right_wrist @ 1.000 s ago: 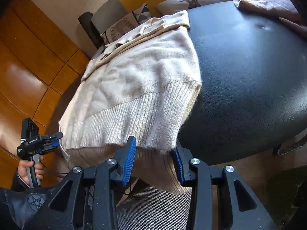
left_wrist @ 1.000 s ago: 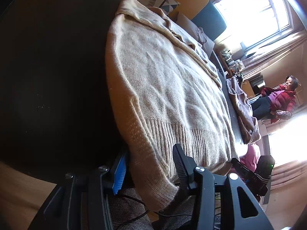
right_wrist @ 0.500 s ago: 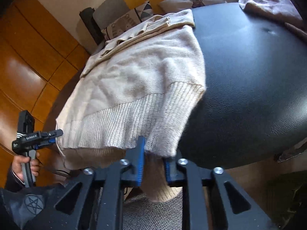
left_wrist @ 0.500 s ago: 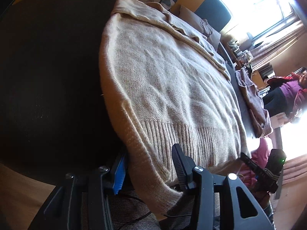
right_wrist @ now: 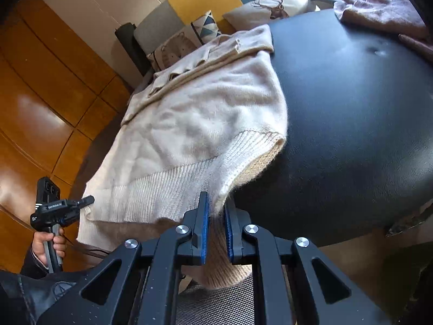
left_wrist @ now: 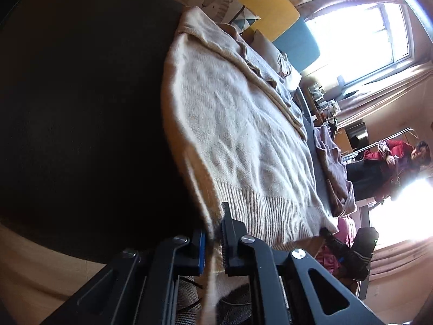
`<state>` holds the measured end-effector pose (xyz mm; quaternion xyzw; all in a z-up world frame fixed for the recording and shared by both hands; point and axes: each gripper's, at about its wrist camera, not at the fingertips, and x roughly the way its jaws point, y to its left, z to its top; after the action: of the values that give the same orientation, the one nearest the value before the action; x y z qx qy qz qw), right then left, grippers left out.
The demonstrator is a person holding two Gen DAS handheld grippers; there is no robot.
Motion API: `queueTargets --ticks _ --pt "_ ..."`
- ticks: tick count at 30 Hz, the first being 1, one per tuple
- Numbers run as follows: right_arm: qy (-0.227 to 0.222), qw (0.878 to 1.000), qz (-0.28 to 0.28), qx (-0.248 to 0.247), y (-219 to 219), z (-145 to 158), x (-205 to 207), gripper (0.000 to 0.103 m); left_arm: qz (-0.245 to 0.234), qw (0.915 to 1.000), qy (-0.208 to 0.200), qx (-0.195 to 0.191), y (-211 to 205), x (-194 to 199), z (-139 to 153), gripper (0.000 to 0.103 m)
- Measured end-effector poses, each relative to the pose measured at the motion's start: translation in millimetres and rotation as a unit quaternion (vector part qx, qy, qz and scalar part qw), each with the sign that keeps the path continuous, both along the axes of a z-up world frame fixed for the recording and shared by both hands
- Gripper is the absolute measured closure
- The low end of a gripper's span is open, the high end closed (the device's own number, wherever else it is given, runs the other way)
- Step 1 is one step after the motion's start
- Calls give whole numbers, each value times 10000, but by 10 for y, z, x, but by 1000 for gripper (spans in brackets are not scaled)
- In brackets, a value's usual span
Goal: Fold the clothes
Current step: 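Close the right gripper on the ribbed hem edge of the sweater, then lift the gripped hem with the right gripper and fold it over the body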
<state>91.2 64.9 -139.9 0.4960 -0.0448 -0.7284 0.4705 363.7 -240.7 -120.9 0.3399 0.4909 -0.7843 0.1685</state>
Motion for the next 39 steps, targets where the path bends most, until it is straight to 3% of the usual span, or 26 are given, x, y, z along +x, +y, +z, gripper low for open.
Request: queueTargets --ticks 2,4,6,7,11,12,15,16,24,31,39 --pt "-39 10000 -43 7 0 -18 -9 85 -6 10000 -68 42 1 0 -39 95" --pt "-78 9999 -86 14 0 -35 -19 52 24 9999 -132 105 9 -5 -91 95" --pt "-117 9998 -129 21 0 -53 -28 37 60 9997 -178 163 -1 -14 -141 95" --pt "-136 9998 -150 25 0 -62 -33 36 85 9996 -163 197 -2 -11 -167 95" --pt "-214 9995 -236 39 0 -97 -51 37 75 9996 -177 192 14 -10 -179 95" --pt "-233 9994 -258 43 0 -106 -56 44 71 9996 -190 183 13 -7 -182 95" --pt "-345 9989 -326 48 28 -144 -77 88 39 9996 -232 143 21 -10 -177 95" --pt "-425 9985 -352 45 59 -165 -90 90 7 9996 -240 134 27 -16 -171 95" --pt "-326 9993 -74 -140 54 -76 -55 93 -291 9992 -266 32 107 -127 -120 97" --pt "-232 9991 101 -337 12 39 -62 93 87 9998 -87 180 -39 113 -107 98" --pt "-348 9993 55 -84 5 -153 -79 89 37 9996 -181 216 -43 137 -186 96"
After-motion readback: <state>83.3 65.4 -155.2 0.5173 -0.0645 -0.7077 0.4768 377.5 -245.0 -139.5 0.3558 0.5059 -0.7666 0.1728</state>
